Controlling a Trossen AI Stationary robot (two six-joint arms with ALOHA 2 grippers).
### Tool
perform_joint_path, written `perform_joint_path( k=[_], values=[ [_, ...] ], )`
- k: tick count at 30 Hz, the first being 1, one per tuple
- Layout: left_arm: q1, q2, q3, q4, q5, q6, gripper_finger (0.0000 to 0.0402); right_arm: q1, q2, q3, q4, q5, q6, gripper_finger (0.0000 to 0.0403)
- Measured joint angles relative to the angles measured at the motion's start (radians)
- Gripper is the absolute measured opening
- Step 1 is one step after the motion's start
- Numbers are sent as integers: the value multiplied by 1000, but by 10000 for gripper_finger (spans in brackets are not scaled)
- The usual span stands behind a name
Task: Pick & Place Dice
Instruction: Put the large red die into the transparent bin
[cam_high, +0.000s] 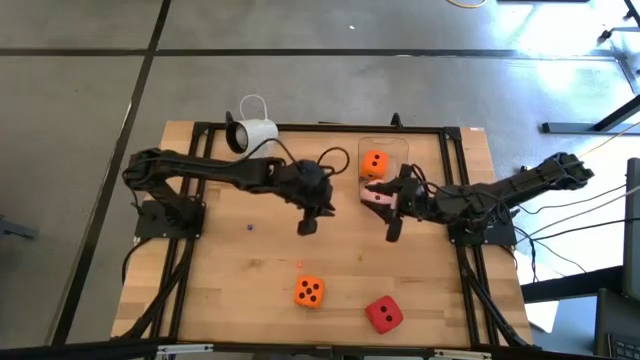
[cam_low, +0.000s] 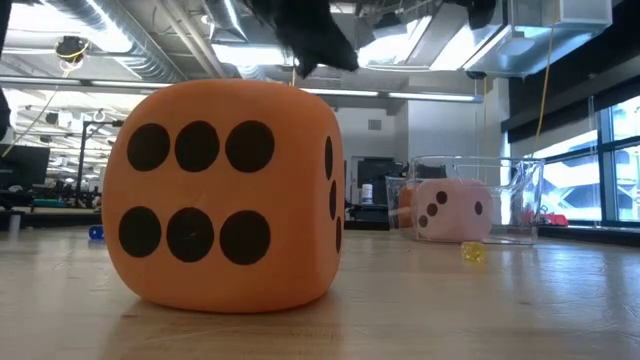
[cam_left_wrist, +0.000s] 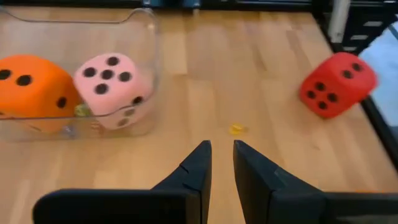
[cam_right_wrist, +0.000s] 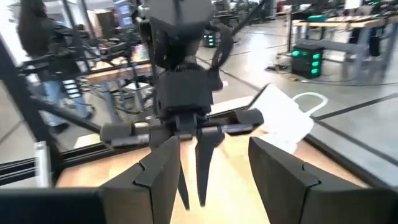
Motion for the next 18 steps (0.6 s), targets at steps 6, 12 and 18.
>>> perform_joint_path(
  k=[6, 12, 18],
  values=[
    [-125, -76, 0, -17, -107, -62, 55, 84, 0, 0, 25, -81, 19, 190],
    [-278, -118, 0, -18, -292, -134, 51, 154, 0, 0, 71, -351, 51, 190],
    [-405, -111, 0, 7, -432, -207, 50, 211, 0, 0, 49, -655, 199, 190]
  ],
)
